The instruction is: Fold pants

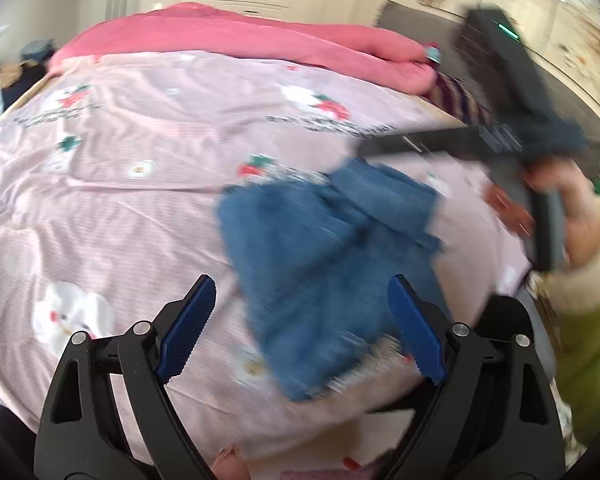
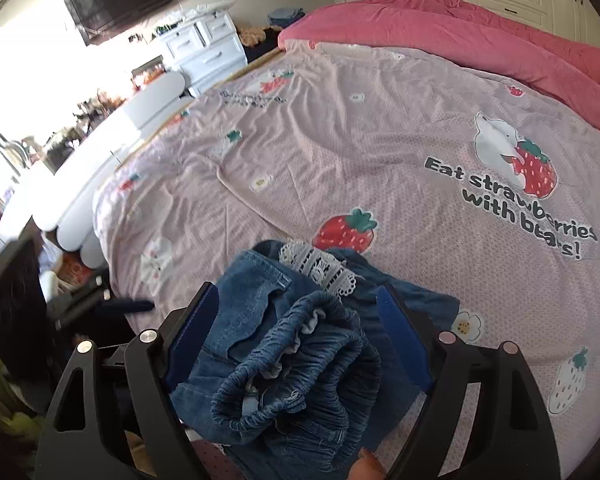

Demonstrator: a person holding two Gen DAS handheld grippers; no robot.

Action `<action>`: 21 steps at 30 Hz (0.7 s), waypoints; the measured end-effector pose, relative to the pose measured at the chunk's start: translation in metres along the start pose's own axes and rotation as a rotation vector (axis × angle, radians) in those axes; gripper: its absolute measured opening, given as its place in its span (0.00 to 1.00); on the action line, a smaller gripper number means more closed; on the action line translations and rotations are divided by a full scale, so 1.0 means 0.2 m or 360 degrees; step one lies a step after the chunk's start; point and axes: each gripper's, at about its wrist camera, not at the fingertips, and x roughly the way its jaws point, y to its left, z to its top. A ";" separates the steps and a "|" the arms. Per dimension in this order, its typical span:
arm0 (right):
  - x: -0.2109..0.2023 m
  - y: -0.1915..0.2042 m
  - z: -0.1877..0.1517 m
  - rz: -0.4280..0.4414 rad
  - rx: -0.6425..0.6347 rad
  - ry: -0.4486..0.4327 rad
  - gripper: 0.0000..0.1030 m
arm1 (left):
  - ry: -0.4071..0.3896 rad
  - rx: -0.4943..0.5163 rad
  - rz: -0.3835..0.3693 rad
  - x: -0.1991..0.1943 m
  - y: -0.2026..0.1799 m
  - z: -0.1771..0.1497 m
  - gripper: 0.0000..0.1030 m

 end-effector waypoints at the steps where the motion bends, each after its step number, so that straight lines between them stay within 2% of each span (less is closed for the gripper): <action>1: 0.00 0.01 -0.02 -0.0033 -0.0005 0.0006 0.78 | -0.0001 -0.0001 0.0041 0.02 0.02 0.02 0.79; 4: -0.05 -0.01 -0.08 -0.0082 0.0030 -0.0015 0.78 | 0.0024 -0.0018 0.0108 0.08 0.07 0.07 0.79; 8: -0.14 0.01 -0.15 -0.0135 0.0043 -0.0082 0.78 | 0.0093 -0.0043 0.0097 0.16 0.13 0.12 0.79; 13: -0.21 0.09 -0.22 -0.0133 0.0014 -0.0153 0.76 | 0.0173 -0.0127 0.0063 0.28 0.18 0.20 0.79; 17: -0.21 0.17 -0.25 -0.0139 -0.0047 -0.0177 0.56 | 0.0219 -0.0136 0.0076 0.37 0.19 0.24 0.78; 20: -0.15 0.21 -0.24 -0.0213 -0.0084 -0.0141 0.44 | 0.0228 -0.0116 0.0092 0.41 0.17 0.25 0.78; 21: -0.13 0.21 -0.25 -0.0251 -0.0104 -0.0114 0.36 | 0.0233 -0.0111 0.0089 0.42 0.16 0.25 0.78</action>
